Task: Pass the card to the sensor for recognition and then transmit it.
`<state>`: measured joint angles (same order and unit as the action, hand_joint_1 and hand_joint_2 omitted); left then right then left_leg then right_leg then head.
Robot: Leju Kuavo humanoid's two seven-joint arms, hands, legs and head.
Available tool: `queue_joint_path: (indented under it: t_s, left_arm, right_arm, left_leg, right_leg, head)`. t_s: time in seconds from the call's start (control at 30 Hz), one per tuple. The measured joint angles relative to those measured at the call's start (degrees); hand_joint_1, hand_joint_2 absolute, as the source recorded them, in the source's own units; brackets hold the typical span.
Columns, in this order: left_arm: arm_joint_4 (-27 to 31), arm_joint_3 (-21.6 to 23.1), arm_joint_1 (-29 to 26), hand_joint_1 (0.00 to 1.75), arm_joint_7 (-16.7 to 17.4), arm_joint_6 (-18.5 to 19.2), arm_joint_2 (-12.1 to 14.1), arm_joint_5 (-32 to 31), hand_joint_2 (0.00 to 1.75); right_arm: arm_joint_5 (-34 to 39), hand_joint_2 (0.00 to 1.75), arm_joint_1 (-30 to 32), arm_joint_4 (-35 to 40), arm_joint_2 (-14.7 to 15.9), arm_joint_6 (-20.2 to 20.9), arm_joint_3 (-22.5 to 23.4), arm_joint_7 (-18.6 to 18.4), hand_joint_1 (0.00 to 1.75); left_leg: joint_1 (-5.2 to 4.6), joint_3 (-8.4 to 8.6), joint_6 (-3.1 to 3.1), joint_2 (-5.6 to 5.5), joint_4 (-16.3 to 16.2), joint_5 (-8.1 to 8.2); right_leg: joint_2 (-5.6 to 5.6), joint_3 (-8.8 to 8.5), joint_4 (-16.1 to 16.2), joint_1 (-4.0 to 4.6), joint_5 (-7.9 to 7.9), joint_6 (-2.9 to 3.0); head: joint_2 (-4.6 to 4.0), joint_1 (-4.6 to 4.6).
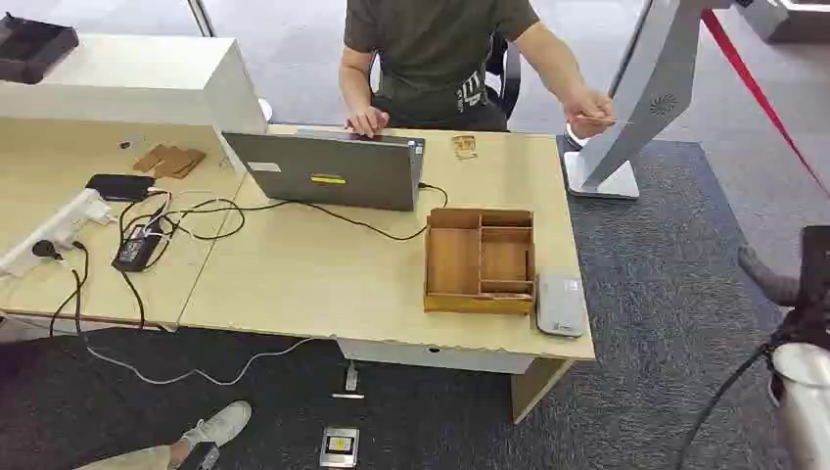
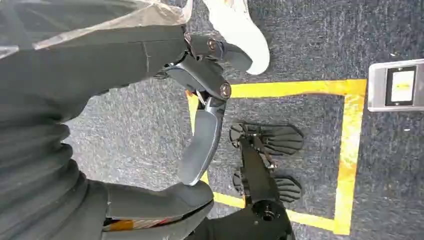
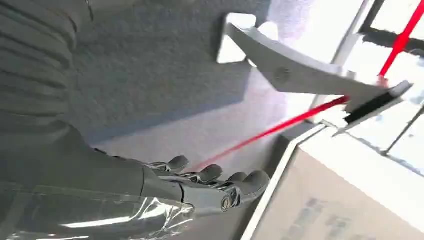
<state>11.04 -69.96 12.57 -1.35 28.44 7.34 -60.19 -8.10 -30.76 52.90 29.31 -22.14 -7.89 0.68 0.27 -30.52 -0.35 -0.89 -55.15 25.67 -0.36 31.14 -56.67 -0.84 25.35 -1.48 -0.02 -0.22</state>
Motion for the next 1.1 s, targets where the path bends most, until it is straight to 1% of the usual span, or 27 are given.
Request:
queue_joint_path:
  t_s: [0.07, 0.2, 0.27, 0.3, 0.37, 0.47, 0.57, 0.63, 0.73, 0.87, 0.93, 1.1]
  left_arm:
    - [0.0, 0.0, 0.4, 0.00, 0.2, 0.0, -0.1, 0.0, 1.75]
    - [0.0, 0.0, 0.4, 0.00, 0.2, 0.0, -0.1, 0.0, 1.75]
    - [0.0, 0.0, 0.4, 0.00, 0.7, 0.0, -0.1, -0.2, 1.75]
    - [0.0, 0.0, 0.4, 0.00, 0.9, 0.0, -0.1, -0.4, 1.75]
    - [0.0, 0.0, 0.6, 0.00, 1.3, 0.0, -0.1, -0.5, 1.75]
    - [0.0, 0.1, 1.5, 0.00, 1.6, 0.0, -0.3, -0.8, 1.75]
    - [0.0, 0.2, 1.7, 0.00, 1.8, 0.0, -0.5, -0.9, 1.75]
    - [0.0, 0.2, 1.7, 0.00, 1.8, 0.0, -0.6, -0.9, 1.75]
    - [0.0, 0.4, 1.7, 0.00, 1.8, 0.0, -0.6, -0.8, 1.75]
    - [0.0, 0.5, 1.7, 0.00, 2.1, 0.0, -0.7, -0.7, 1.75]
    - [0.0, 0.6, 1.7, 0.00, 2.2, 0.0, -0.8, -0.6, 1.75]
    - [0.1, 0.7, 1.4, 0.00, 2.2, 0.0, -0.8, 0.2, 1.75]
  right_arm:
    - [-3.1, 1.75, -1.8, 1.5, -0.5, 0.0, -1.3, -0.9, 0.00]
    - [-4.0, 1.75, -3.2, 3.7, -1.4, 0.4, -2.7, -1.2, 0.00]
    - [-6.9, 1.75, -3.9, 4.3, -1.8, 1.7, -3.5, -1.2, 0.00]
    - [-9.5, 1.75, -4.7, 4.2, -2.2, 3.1, -4.3, -1.3, 0.00]
    - [-13.8, 1.75, -7.4, 3.4, -3.7, 5.3, -6.0, -1.3, 0.00]
    - [-20.1, 1.75, -13.0, -1.2, -7.1, 7.4, -9.9, -1.0, 0.00]
    - [-25.1, 1.75, -17.1, -5.9, -10.0, 7.5, -13.8, -1.6, 0.00]
    - [-26.0, 1.75, -18.7, -8.8, -11.6, 7.2, -16.0, -1.6, 0.00]
    - [-27.0, 1.75, -20.1, -12.1, -12.8, 7.2, -18.4, -1.8, 0.00]
    - [-31.9, 1.75, -21.4, -16.0, -14.3, 7.9, -21.6, -5.1, 0.00]
    - [-33.6, 1.75, -21.5, -17.5, -15.0, 7.8, -23.0, -6.1, 0.00]
    - [-35.1, 1.75, -21.8, -21.4, -16.3, 7.4, -25.5, -6.7, 0.00]
  left_leg:
    - [0.02, 0.00, 0.00, -0.03, 0.0, 0.00]
    - [0.00, -0.06, 0.00, -0.10, 0.0, 0.00]
    - [-0.02, -0.10, 0.01, -0.12, 0.0, 0.01]
    - [-0.03, -0.10, 0.01, -0.08, 0.0, 0.01]
    - [-0.03, -0.14, 0.00, 0.05, 0.0, 0.01]
    - [0.05, -0.10, -0.06, 0.09, 0.0, -0.05]
    - [0.10, -0.11, -0.12, -0.11, 0.0, -0.11]
    - [0.11, -0.13, -0.12, -0.11, 0.0, -0.11]
    - [0.11, -0.17, -0.12, -0.11, 0.0, -0.10]
    - [0.10, -0.16, -0.11, -0.11, 0.0, -0.07]
    - [0.09, -0.17, -0.11, -0.10, 0.0, -0.07]
    - [0.10, -0.17, -0.11, -0.11, 0.0, -0.07]
  right_leg:
    - [-0.04, -0.01, 0.0, 0.02, 0.01, 0.00]
    - [-0.09, -0.01, 0.0, 0.02, 0.02, -0.01]
    - [-0.08, 0.02, 0.0, 0.01, 0.02, -0.01]
    - [-0.05, 0.06, 0.0, 0.01, 0.02, -0.01]
    - [0.03, 0.11, 0.0, 0.02, -0.01, 0.02]
    - [0.09, 0.12, 0.0, 0.06, -0.02, 0.03]
    - [-0.06, 0.10, 0.0, 0.09, -0.02, 0.03]
    - [-0.06, 0.12, 0.0, 0.10, -0.02, 0.03]
    - [-0.06, 0.13, 0.0, 0.10, -0.01, 0.03]
    - [-0.04, 0.15, 0.0, 0.10, -0.01, 0.03]
    - [-0.05, 0.16, 0.0, 0.09, -0.01, 0.03]
    - [-0.05, 0.15, 0.0, 0.09, -0.01, 0.03]
  head:
    - [0.00, 0.04]
    - [0.00, 0.04]
    - [0.00, 0.04]
    - [0.00, 0.04]
    - [0.00, 0.06]
    - [0.00, 0.00]
    - [0.00, 0.07]
    - [0.00, 0.04]
    - [0.00, 0.04]
    - [0.00, 0.04]
    - [0.00, 0.04]
    - [0.00, 0.04]
